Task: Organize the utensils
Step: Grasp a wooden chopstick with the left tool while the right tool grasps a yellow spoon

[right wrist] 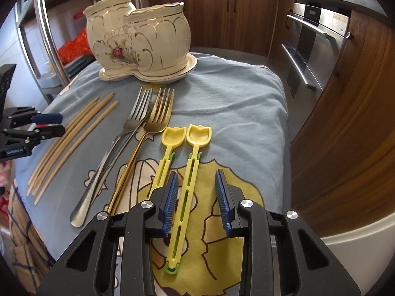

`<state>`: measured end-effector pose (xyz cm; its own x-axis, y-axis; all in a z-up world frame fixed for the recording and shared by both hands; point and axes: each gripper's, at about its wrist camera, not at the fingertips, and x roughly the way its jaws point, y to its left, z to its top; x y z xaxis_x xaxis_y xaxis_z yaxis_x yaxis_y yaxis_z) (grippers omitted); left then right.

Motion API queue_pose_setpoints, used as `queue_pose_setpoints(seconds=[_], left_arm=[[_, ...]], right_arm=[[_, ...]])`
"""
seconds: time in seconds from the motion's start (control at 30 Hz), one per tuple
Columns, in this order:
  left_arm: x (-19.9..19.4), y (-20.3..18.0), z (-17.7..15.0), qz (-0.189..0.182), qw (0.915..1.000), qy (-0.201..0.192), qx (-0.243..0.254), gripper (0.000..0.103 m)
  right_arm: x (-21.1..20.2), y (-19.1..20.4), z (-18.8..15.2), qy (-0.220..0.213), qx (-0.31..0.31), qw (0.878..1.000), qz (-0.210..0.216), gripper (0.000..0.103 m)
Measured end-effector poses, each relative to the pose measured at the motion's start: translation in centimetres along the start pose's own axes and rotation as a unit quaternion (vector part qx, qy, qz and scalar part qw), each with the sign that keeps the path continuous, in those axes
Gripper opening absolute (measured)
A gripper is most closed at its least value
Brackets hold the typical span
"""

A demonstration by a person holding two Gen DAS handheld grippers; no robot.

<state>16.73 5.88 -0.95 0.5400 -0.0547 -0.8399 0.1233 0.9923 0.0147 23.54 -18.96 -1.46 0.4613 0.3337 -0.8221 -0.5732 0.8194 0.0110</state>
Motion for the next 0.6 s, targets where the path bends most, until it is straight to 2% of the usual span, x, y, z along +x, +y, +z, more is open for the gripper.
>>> queue_pose_setpoints(seconds=[0.07,0.1,0.4,0.47,0.6], left_arm=[[0.1,0.0,0.4,-0.001,0.9999,0.012,0.011,0.023],[0.2,0.0,0.5,-0.001,0.9997,0.017,0.014,0.023],[1.0,1.1,2.0,-0.036,0.9950,0.089,0.027,0.023],[1.5,0.8,2.5,-0.032,0.9923,0.112,0.041,0.023],[2.1,0.7,3.4,-0.032,0.9864,0.157,0.033,0.023]], right_arm=[[0.3,0.1,0.6,0.015,-0.008,1.000,-0.001,0.030],[0.5,0.1,1.0,0.024,-0.014,1.000,-0.001,0.030],[1.5,0.5,3.1,0.108,-0.060,0.992,0.003,0.030],[1.7,0.5,3.5,0.127,-0.059,0.990,0.008,0.030],[2.2,0.5,4.2,0.163,-0.059,0.985,0.009,0.030]])
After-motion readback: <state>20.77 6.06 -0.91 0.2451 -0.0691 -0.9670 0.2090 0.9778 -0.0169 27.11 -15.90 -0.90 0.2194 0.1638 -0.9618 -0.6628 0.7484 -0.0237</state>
